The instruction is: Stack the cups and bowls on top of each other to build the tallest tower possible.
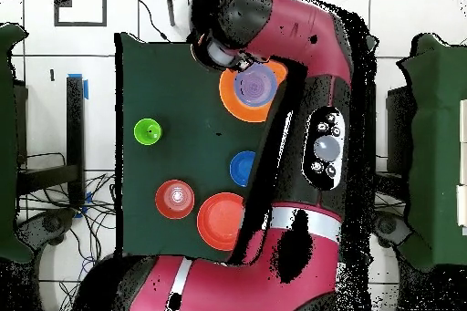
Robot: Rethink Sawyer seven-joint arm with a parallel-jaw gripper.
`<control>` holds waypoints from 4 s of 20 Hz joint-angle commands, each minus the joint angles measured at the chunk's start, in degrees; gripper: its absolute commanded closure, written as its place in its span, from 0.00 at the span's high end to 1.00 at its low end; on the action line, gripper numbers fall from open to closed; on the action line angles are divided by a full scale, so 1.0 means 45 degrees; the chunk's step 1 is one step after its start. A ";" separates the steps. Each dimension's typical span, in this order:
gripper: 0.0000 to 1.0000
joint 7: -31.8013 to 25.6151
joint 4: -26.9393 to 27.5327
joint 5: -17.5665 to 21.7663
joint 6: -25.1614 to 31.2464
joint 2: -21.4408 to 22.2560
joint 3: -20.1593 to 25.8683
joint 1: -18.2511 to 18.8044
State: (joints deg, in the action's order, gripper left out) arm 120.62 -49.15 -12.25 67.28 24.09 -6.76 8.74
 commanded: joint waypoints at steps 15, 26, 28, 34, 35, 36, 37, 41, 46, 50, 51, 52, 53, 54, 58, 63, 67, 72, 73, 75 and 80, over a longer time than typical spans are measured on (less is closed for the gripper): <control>0.00 -0.3500 -0.2162 0.1193 -0.0585 0.0315 0.2037 0.0647; 0.00 -0.3774 -0.2390 0.1699 -0.0777 0.0347 0.2490 0.1079; 0.00 -0.3867 -0.2407 0.1804 -0.0799 0.0344 0.2605 0.1185; 0.00 -0.4104 -0.2473 0.2181 -0.0824 0.0391 0.2900 0.1455; 0.00 -0.4109 -0.2470 0.2239 -0.0805 0.0399 0.2949 0.1486; 0.00 -0.4140 -0.2488 0.2302 -0.0822 0.0418 0.3003 0.1534; 0.00 -0.4139 -0.2489 0.2354 -0.0805 0.0426 0.3052 0.1568; 0.00 -0.4203 -0.2560 0.2625 -0.0817 0.0479 0.3307 0.1773; 0.00 -0.4286 -0.2490 0.2851 -0.0812 0.0436 0.3522 0.1961; 0.00 -0.4352 -0.2693 0.2985 -0.0914 0.0566 0.3638 0.2060; 0.00 -0.4364 -0.2723 0.3022 -0.0925 0.0581 0.3675 0.2088; 0.00 -0.4383 -0.2732 0.3067 -0.0955 0.0581 0.3725 0.2111; 0.00 -0.4395 -0.2741 0.3116 -0.0958 0.0580 0.3761 0.2136; 0.00 -0.4409 -0.2688 0.3169 -0.0931 0.0556 0.3807 0.2149; 0.00 -0.4434 -0.2540 0.3336 -0.0809 0.0509 0.3920 0.2197; 0.00 -0.4470 -0.2637 0.3440 -0.0907 0.0543 0.4075 0.2282; 0.00 -0.4614 -0.2759 0.3525 -0.1021 0.0574 0.4241 0.2453; 0.00 -0.4944 -0.2705 0.3698 -0.1029 0.0459 0.4454 0.2725; 0.00 -0.4962 -0.2701 0.3730 -0.1030 0.0459 0.4476 0.2751; 0.00 -0.5003 -0.2689 0.3806 -0.1021 0.0437 0.4530 0.2813; 0.00 -0.5054 -0.2703 0.3937 -0.1075 0.0397 0.4642 0.2941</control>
State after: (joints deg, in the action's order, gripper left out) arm 116.51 -54.58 -0.31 66.34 25.97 8.02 20.96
